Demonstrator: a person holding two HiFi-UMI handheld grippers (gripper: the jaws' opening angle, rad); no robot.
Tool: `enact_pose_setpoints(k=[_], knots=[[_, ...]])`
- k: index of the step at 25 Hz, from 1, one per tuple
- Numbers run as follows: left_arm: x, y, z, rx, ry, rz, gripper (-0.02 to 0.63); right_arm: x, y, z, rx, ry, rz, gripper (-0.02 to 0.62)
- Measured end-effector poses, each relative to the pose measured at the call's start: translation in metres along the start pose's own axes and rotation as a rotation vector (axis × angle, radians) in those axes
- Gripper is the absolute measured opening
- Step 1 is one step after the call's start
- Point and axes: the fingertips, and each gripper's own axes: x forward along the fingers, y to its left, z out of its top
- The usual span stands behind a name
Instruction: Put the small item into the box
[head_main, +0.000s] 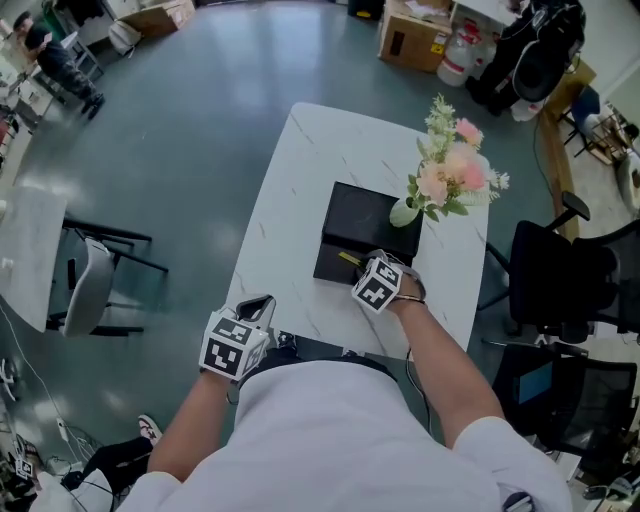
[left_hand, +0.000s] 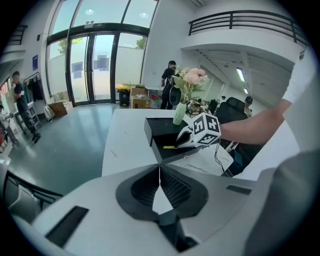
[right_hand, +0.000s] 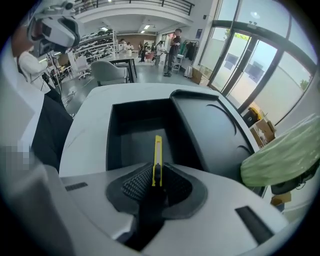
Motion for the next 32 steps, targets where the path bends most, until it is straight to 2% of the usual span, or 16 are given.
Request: enact_pose_setpoints(k=[5,13,16,19,22,24,27,32], knots=[[-0.005,-0.028,-0.002,-0.011,-0.003,0.022,0.017,-0.037,0.006,0.002,0.034,-0.098,-0.015,0.074],[0.001,-0.082,-0.008,-0.001,-0.030,0.019,0.017,-0.141,0.045,0.009,0.063,-0.384,-0.035,0.074],[-0.002,-0.100,-0.009,0.028,-0.038,-0.004,0.017,-0.164,0.059,-0.002,0.156,-0.461,-0.017,0.072],[-0.007,-0.105,-0.004,0.065,-0.050,-0.025,0.017,-0.179,0.068,-0.011,0.321,-0.552,0.009,0.070],[-0.014,-0.108,0.005,0.088,-0.074,-0.067,0.017,-0.195,0.078,-0.016,0.488,-0.626,0.041,0.025],[-0.020,-0.111,0.011,0.132,-0.096,-0.103,0.017,-0.207,0.086,-0.014,0.569,-0.667,0.036,0.017],[-0.036,-0.113,0.018,0.208,-0.133,-0.151,0.017,-0.221,0.097,-0.004,0.613,-0.696,-0.032,0.016],[-0.068,-0.109,0.006,0.267,-0.173,-0.246,0.017,-0.228,0.137,0.018,0.656,-0.703,-0.085,0.015]])
